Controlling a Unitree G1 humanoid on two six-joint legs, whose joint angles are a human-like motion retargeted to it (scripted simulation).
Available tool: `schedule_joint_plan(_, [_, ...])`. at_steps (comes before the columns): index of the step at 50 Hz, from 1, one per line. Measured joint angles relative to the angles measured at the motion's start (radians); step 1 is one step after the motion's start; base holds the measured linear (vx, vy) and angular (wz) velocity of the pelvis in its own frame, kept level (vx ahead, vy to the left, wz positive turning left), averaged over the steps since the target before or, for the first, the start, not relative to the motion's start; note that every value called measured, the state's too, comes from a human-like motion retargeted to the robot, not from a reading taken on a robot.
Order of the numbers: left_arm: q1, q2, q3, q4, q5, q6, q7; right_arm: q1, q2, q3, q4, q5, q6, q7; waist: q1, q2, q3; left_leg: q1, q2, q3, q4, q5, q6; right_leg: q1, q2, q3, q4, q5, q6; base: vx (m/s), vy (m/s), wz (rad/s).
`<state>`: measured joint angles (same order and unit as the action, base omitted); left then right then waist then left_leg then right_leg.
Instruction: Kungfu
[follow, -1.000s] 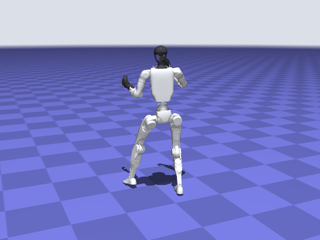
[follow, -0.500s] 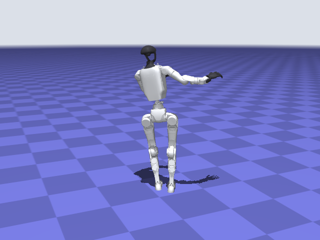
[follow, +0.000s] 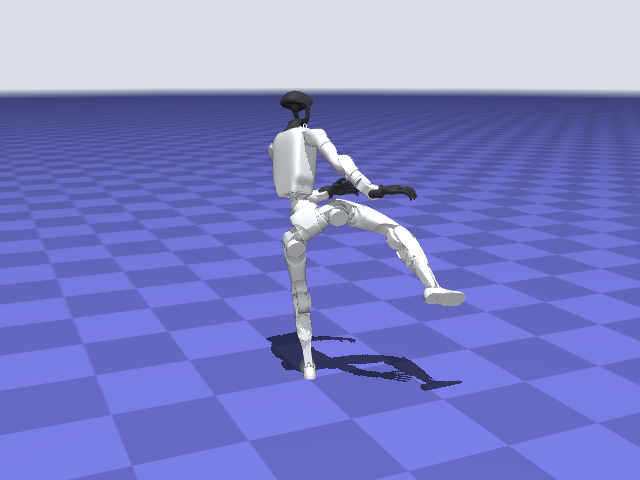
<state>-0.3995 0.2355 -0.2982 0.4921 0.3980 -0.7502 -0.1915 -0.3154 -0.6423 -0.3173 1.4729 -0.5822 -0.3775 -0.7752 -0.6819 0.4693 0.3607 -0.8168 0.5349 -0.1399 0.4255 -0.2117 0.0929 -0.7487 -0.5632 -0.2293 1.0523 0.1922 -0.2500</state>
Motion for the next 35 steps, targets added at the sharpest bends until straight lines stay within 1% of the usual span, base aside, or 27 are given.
schedule_joint_plan(2, [0.049,-0.021,0.042,0.047,0.034,0.002,-0.014,0.068,0.037,-0.043,-0.002,-0.032,-0.018,0.022,0.103,-0.031,-0.087,0.030,0.012,0.072,0.019,-0.024,-0.004,0.000,0.094,-0.074,0.045,0.003,0.022,0.06,-0.46,-0.83])
schedule_joint_plan(3, [0.075,-0.034,0.061,0.071,0.050,-0.003,0.001,0.099,0.055,-0.064,-0.002,-0.056,-0.015,0.054,0.153,-0.060,-0.131,0.060,0.007,0.107,0.024,-0.033,-0.012,0.013,0.132,-0.115,0.042,0.001,0.048,0.06,-0.37,-0.74])
schedule_joint_plan(5, [0.126,-0.044,0.085,0.113,0.074,-0.021,0.039,0.155,0.092,-0.100,-0.014,-0.078,0.018,0.111,0.224,-0.127,-0.197,0.126,-0.010,0.183,0.026,-0.050,-0.027,0.047,0.207,-0.156,-0.009,-0.004,0.128,0.05,-0.29,-0.48])
schedule_joint_plan(7, [0.176,-0.022,0.100,0.133,0.072,-0.034,0.068,0.190,0.122,-0.088,-0.031,-0.098,0.027,0.150,0.239,-0.182,-0.238,0.172,-0.024,0.255,0.025,-0.060,-0.043,0.105,0.294,-0.185,-0.114,-0.030,0.222,-0.01,-0.35,-0.07])
schedule_joint_plan(8, [0.201,-0.006,0.111,0.140,0.068,-0.038,0.078,0.201,0.133,-0.071,-0.041,-0.117,0.016,0.170,0.240,-0.211,-0.253,0.194,-0.038,0.278,0.029,-0.062,-0.052,0.134,0.334,-0.183,-0.173,-0.038,0.246,-0.01,-0.41,0.01])
schedule_joint_plan(10, [0.249,0.026,0.140,0.150,0.068,-0.042,0.093,0.220,0.149,-0.045,-0.059,-0.158,-0.013,0.198,0.248,-0.265,-0.286,0.232,-0.073,0.310,0.041,-0.064,-0.071,0.187,0.374,-0.163,-0.286,-0.042,0.248,0.04,-0.42,-0.11])
schedule_joint_plan(13, [0.314,0.060,0.185,0.174,0.108,-0.041,0.113,0.248,0.166,-0.020,-0.081,-0.209,-0.052,0.233,0.274,-0.328,-0.333,0.286,-0.119,0.379,0.046,-0.064,-0.086,0.263,0.363,-0.146,-0.457,-0.026,0.214,0.03,-0.41,-0.17])
schedule_joint_plan(15, [0.338,0.061,0.198,0.211,0.131,-0.030,0.134,0.253,0.180,-0.005,-0.093,-0.220,-0.060,0.264,0.274,-0.345,-0.345,0.302,-0.139,0.392,0.055,-0.057,-0.103,0.303,0.346,-0.145,-0.565,-0.021,0.190,-0.10,-0.35,-0.08])
schedule_joint_plan(18, [0.342,0.045,0.193,0.291,0.126,-0.007,0.176,0.216,0.195,0.051,-0.095,-0.202,-0.069,0.317,0.279,-0.340,-0.338,0.344,-0.134,0.432,0.053,-0.046,-0.132,0.328,0.304,-0.161,-0.686,-0.043,0.122,-0.27,-0.50,-0.64])
schedule_joint_plan(20, [0.332,0.026,0.188,0.348,0.106,0.007,0.210,0.170,0.208,0.094,-0.086,-0.185,-0.073,0.358,0.286,-0.330,-0.323,0.376,-0.114,0.470,0.051,-0.029,-0.153,0.336,0.269,-0.191,-0.756,-0.069,0.074,-0.29,-0.42,-1.09])
schedule_joint_plan(22, [0.309,0.011,0.179,0.395,0.102,0.009,0.251,0.115,0.228,0.144,-0.075,-0.166,-0.074,0.400,0.275,-0.308,-0.292,0.405,-0.084,0.485,0.050,-0.011,-0.178,0.352,0.252,-0.238,-0.819,-0.124,0.038,-0.31,-0.40,-0.95])
schedule_joint_plan(25, [0.256,0.001,0.165,0.453,0.130,0.016,0.328,0.029,0.274,0.228,-0.054,-0.138,-0.078,0.453,0.259,-0.276,-0.240,0.440,-0.028,0.501,0.056,0.025,-0.235,0.372,0.253,-0.328,-0.885,-0.233,0.002,-0.37,-0.55,-0.91])
schedule_joint_plan(26, [0.230,0.000,0.156,0.471,0.156,0.016,0.352,0.001,0.293,0.254,-0.043,-0.129,-0.085,0.465,0.255,-0.277,-0.223,0.448,-0.019,0.500,0.074,0.027,-0.257,0.379,0.249,-0.344,-0.890,-0.243,0.035,-0.29,-0.54,-0.71])
schedule_joint_plan(27, [0.203,-0.002,0.145,0.487,0.183,0.016,0.372,-0.023,0.313,0.278,-0.034,-0.125,-0.097,0.477,0.253,-0.282,-0.212,0.457,-0.017,0.502,0.094,0.027,-0.278,0.381,0.236,-0.355,-0.892,-0.217,0.080,-0.24,-0.62,-0.47])
schedule_joint_plan(28, [0.177,-0.005,0.127,0.501,0.211,0.016,0.381,-0.040,0.333,0.298,-0.029,-0.130,-0.117,0.488,0.251,-0.296,-0.210,0.466,-0.029,0.509,0.116,0.023,-0.298,0.373,0.207,-0.356,-0.888,-0.120,0.147,-0.23,-0.66,-0.42])
schedule_joint_plan(29, [0.152,-0.011,0.116,0.516,0.242,0.019,0.390,-0.055,0.348,0.310,-0.024,-0.130,-0.130,0.499,0.263,-0.295,-0.213,0.459,-0.029,0.507,0.131,0.023,-0.310,0.330,0.199,-0.301,-0.854,-0.079,0.197,-0.23,-0.71,-0.46])
schedule_joint_plan(30, [0.127,-0.019,0.110,0.531,0.275,0.022,0.398,-0.070,0.359,0.318,-0.019,-0.129,-0.140,0.509,0.281,-0.287,-0.218,0.445,-0.025,0.501,0.144,0.026,-0.319,0.270,0.202,-0.217,-0.805,-0.066,0.237,-0.41,-0.82,-0.71])
schedule_joint_plan(32, [0.039,-0.072,0.112,0.584,0.350,0.053,0.432,-0.129,0.366,0.344,-0.036,-0.127,-0.149,0.557,0.307,-0.246,-0.175,0.415,-0.031,0.427,0.144,0.036,-0.348,0.150,0.212,-0.130,-0.707,-0.107,0.272,-0.61,-0.59,-0.98])
schedule_joint_plan(33, [-0.022,-0.104,0.117,0.631,0.378,0.076,0.462,-0.171,0.362,0.374,-0.047,-0.121,-0.156,0.591,0.311,-0.242,-0.151,0.421,-0.056,0.419,0.136,0.033,-0.353,0.108,0.197,-0.124,-0.686,-0.119,0.268,-0.56,-0.13,-1.02])
schedule_joint_plan(35, [-0.109,-0.153,0.139,0.717,0.444,0.108,0.484,-0.231,0.358,0.428,-0.064,-0.119,-0.167,0.665,0.300,-0.214,-0.133,0.427,-0.098,0.393,0.094,0.033,-0.355,0.038,0.158,-0.157,-0.611,-0.186,0.284,-0.36,-0.05,-0.60])
